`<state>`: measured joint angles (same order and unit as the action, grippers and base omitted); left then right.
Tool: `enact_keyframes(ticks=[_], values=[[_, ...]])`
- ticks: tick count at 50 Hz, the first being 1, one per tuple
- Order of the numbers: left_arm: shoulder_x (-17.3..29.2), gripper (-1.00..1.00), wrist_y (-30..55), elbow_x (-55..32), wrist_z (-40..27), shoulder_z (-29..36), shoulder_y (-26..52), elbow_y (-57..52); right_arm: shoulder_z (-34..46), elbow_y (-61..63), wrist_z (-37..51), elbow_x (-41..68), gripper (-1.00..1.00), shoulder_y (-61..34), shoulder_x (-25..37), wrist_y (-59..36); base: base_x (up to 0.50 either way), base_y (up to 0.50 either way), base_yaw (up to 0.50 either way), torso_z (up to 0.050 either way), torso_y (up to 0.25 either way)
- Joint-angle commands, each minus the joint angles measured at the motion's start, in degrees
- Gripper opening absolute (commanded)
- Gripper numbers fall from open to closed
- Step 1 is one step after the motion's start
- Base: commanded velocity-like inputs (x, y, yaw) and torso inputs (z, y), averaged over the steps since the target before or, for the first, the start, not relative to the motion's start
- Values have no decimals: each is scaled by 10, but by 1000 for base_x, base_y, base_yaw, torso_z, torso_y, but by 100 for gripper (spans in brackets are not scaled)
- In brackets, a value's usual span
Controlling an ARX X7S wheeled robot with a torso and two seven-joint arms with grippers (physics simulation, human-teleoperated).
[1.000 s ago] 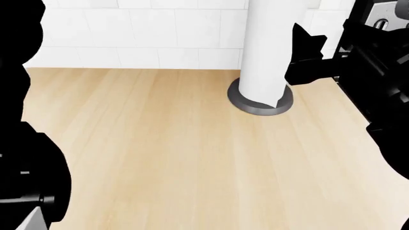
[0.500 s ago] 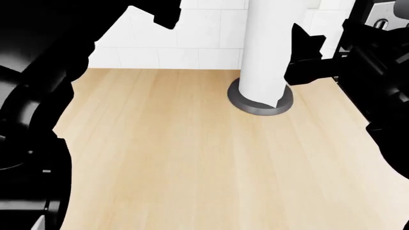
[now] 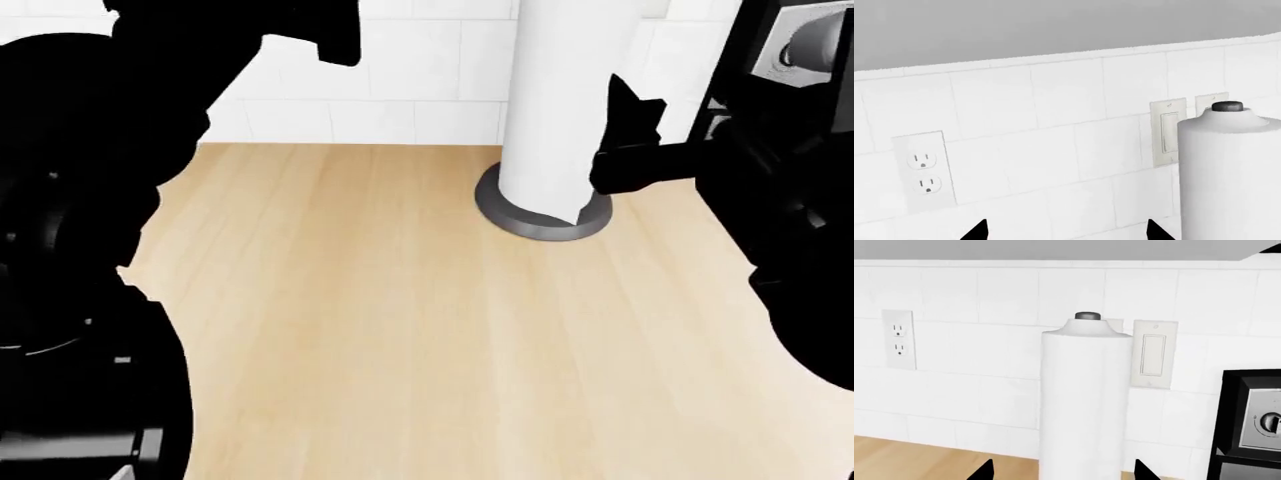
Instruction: Pick the brussel sprout, cherry from the counter and place them in the cabinet. Then close the cabinet.
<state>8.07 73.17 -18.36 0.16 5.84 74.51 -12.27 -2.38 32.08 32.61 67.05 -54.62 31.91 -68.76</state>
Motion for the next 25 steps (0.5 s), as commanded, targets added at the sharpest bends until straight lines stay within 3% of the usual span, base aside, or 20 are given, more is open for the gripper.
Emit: enact_keyframes(ticks=[1,11,25], values=[[-20,100,-29,5,-37,-48,-11,-15,13,-9,11,-5,100,2,-1,-6,0,0,0,0,0],[-20,100,-34,3,-45,-47,-5,-9,15,-11,14,-2,100,0,0,-5,0,0,0,0,0],[17,100,-22,-12,-40,-28,-116,-125,30,-11,18,-21,100,-10,-7,10,0,0,0,0,0]])
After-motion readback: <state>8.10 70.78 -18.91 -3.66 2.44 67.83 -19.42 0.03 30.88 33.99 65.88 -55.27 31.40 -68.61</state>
